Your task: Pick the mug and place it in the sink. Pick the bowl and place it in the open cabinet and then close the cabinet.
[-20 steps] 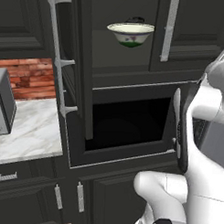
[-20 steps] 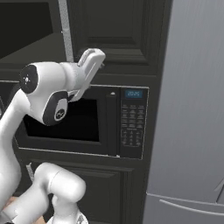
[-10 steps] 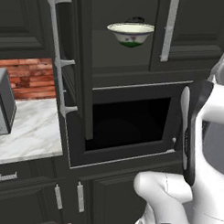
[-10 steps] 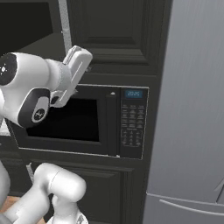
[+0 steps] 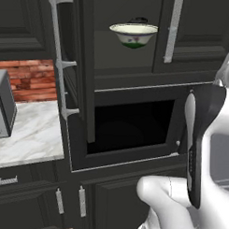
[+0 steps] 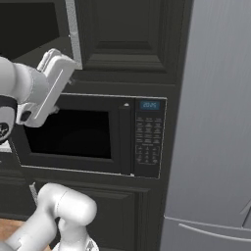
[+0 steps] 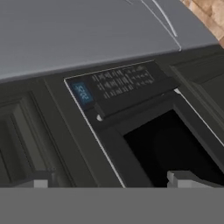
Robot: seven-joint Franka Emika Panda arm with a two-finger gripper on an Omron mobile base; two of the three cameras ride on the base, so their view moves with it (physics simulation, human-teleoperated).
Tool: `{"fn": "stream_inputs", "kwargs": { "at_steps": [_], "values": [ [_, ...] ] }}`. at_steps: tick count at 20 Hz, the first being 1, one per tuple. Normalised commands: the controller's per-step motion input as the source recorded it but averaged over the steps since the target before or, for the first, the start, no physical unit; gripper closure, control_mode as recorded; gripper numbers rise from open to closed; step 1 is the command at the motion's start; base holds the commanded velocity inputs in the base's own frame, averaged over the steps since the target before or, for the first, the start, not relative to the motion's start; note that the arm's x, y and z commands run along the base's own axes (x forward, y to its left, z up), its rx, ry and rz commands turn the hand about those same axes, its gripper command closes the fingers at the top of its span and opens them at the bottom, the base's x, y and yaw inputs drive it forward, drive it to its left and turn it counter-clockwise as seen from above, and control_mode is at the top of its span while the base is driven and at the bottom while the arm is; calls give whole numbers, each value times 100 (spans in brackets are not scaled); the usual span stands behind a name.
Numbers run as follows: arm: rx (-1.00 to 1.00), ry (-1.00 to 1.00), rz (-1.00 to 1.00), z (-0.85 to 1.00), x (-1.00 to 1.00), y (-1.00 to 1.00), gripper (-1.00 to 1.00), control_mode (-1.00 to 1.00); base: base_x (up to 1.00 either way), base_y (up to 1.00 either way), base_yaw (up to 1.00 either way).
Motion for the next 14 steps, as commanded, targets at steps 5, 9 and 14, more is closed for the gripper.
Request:
{"fn": "stream_inputs", "kwargs": {
  "at_steps": [5, 9, 14],
  "values": [
    [0, 1, 2, 0, -55, 38, -100, -100, 0, 0, 0],
    [0, 0, 3, 0, -51, 39, -100, -100, 0, 0, 0],
    [0, 0, 4, 0, -50, 35, -100, -100, 0, 0, 0]
  ]
}}
